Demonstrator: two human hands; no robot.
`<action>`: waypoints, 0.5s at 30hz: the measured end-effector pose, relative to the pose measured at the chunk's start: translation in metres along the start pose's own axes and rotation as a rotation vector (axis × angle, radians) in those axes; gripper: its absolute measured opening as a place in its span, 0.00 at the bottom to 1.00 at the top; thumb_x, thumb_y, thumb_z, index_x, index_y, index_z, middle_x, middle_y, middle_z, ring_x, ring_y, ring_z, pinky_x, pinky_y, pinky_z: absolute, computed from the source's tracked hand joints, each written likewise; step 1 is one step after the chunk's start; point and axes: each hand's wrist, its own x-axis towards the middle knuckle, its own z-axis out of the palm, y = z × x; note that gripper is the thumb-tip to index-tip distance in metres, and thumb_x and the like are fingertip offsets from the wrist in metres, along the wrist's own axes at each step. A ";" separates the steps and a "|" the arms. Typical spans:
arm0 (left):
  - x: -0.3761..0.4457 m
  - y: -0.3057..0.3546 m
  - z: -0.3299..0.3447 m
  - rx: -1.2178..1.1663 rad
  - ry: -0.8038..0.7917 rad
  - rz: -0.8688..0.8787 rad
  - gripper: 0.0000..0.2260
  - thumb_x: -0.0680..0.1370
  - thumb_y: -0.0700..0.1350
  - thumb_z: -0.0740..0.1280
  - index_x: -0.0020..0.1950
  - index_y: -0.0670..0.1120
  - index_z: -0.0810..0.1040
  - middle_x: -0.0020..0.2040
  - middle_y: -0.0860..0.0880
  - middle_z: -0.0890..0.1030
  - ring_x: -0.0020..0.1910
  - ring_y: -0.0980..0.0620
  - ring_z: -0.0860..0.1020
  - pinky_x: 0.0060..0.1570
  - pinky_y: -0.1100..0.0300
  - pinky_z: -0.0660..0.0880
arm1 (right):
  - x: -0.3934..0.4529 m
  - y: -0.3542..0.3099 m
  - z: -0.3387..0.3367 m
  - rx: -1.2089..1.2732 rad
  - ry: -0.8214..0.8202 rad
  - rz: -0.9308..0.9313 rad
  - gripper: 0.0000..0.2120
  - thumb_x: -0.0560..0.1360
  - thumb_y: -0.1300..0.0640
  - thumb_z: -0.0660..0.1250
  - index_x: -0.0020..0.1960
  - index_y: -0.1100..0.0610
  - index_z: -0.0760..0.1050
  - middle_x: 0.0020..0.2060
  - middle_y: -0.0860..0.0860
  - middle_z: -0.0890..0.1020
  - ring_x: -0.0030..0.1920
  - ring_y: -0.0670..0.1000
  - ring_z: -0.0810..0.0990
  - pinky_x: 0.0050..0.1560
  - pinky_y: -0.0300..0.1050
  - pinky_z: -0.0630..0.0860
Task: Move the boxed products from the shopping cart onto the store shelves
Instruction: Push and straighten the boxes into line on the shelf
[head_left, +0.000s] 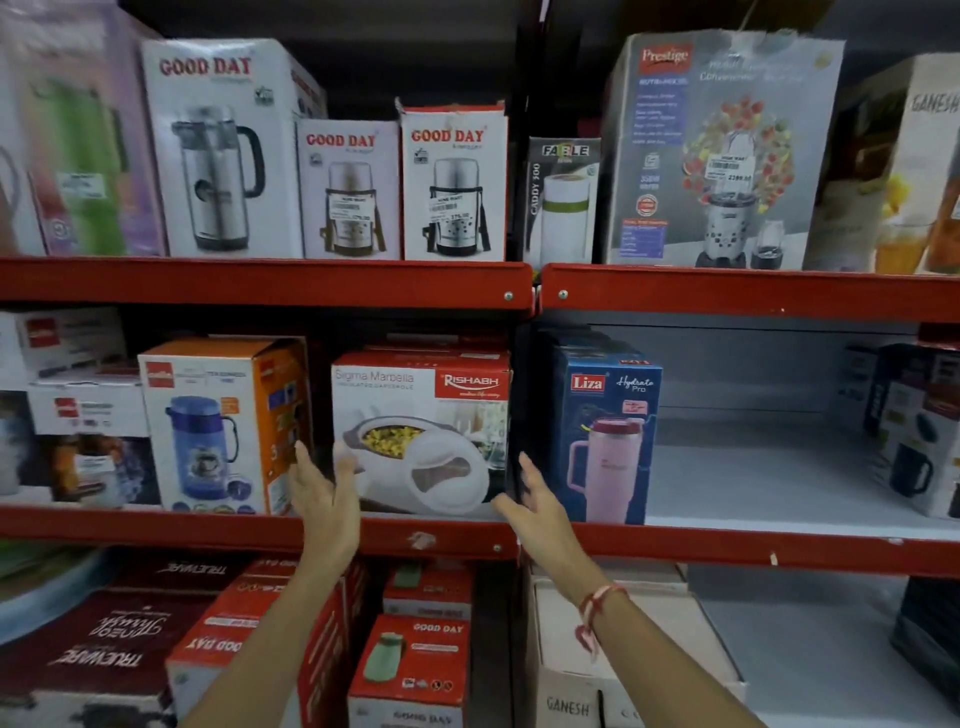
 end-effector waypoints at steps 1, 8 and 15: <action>0.007 -0.006 -0.004 -0.058 -0.063 -0.049 0.42 0.69 0.71 0.47 0.77 0.50 0.44 0.79 0.48 0.48 0.78 0.47 0.48 0.76 0.45 0.48 | 0.003 -0.001 0.004 -0.004 -0.016 0.035 0.35 0.77 0.54 0.63 0.78 0.47 0.48 0.76 0.51 0.61 0.74 0.53 0.63 0.68 0.44 0.64; 0.022 -0.028 -0.014 -0.062 -0.351 -0.208 0.56 0.53 0.83 0.42 0.76 0.56 0.53 0.79 0.50 0.55 0.77 0.45 0.55 0.75 0.40 0.51 | 0.006 -0.006 0.023 -0.007 -0.004 0.098 0.40 0.75 0.49 0.64 0.78 0.45 0.43 0.75 0.55 0.62 0.74 0.54 0.62 0.70 0.48 0.63; 0.018 -0.025 -0.020 -0.044 -0.347 -0.250 0.44 0.64 0.79 0.42 0.74 0.58 0.58 0.77 0.50 0.60 0.76 0.46 0.59 0.75 0.42 0.53 | 0.001 -0.007 0.023 -0.061 0.048 0.062 0.39 0.76 0.50 0.64 0.78 0.47 0.44 0.72 0.56 0.68 0.70 0.56 0.69 0.69 0.50 0.66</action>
